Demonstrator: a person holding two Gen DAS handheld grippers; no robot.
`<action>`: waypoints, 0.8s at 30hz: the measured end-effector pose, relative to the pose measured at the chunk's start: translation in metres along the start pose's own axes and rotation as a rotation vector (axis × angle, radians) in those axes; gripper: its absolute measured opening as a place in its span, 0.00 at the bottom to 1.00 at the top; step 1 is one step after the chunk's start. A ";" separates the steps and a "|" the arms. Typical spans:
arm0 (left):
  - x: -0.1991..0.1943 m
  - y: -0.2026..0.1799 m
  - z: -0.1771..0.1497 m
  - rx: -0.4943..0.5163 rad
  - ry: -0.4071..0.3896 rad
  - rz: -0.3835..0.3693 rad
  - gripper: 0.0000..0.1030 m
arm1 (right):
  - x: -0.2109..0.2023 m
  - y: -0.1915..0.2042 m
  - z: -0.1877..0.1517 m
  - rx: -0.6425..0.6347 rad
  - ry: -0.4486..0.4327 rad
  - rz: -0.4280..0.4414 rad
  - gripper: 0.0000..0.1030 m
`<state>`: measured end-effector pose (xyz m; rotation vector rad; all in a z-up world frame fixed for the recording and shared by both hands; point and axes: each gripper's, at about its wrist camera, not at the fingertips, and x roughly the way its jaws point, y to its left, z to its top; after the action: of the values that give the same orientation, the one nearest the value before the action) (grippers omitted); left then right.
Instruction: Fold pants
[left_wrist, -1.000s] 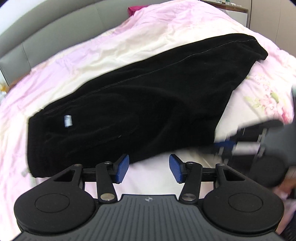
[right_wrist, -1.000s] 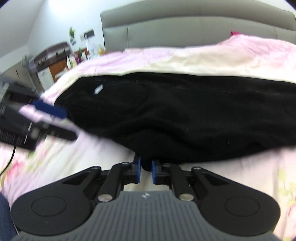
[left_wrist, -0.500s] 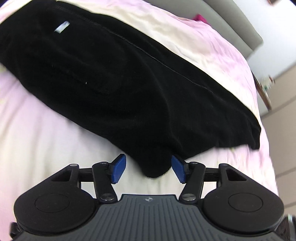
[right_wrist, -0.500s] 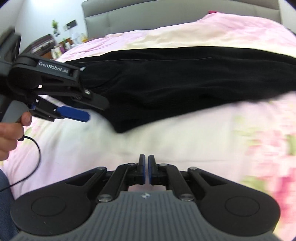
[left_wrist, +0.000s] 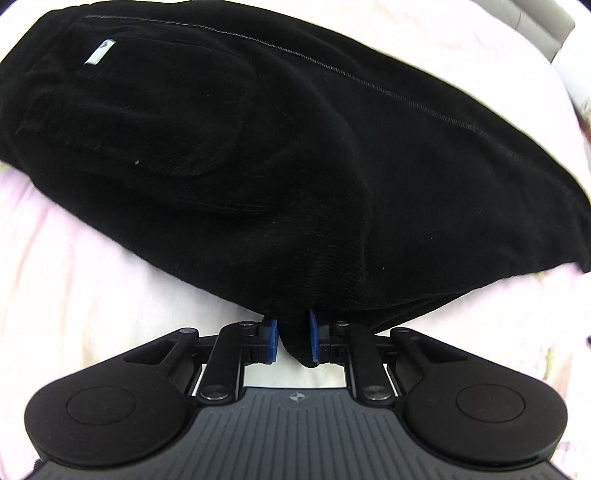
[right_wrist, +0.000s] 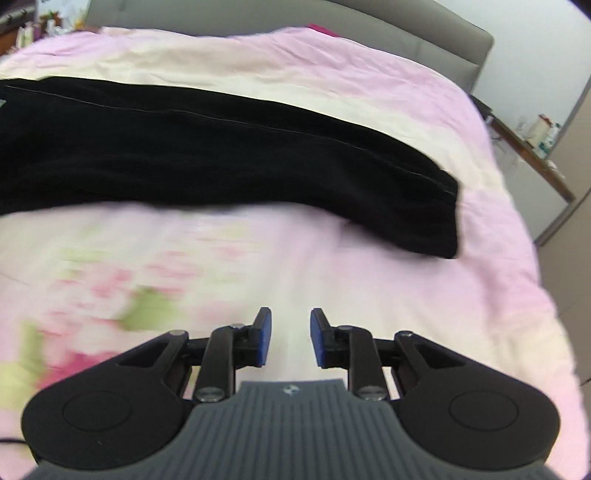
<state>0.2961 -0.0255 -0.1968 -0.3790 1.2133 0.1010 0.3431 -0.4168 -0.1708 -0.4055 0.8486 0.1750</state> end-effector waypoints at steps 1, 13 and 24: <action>0.002 -0.003 0.001 0.003 0.005 0.007 0.18 | 0.008 -0.024 0.001 0.025 0.011 -0.009 0.18; 0.034 -0.043 0.018 0.039 0.084 0.114 0.18 | 0.114 -0.199 0.081 0.378 -0.020 0.040 0.51; 0.034 -0.054 0.016 0.059 0.090 0.166 0.18 | 0.191 -0.231 0.121 0.479 -0.011 0.125 0.27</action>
<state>0.3376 -0.0750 -0.2112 -0.2323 1.3333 0.1923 0.6227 -0.5787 -0.1800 0.0968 0.8738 0.0841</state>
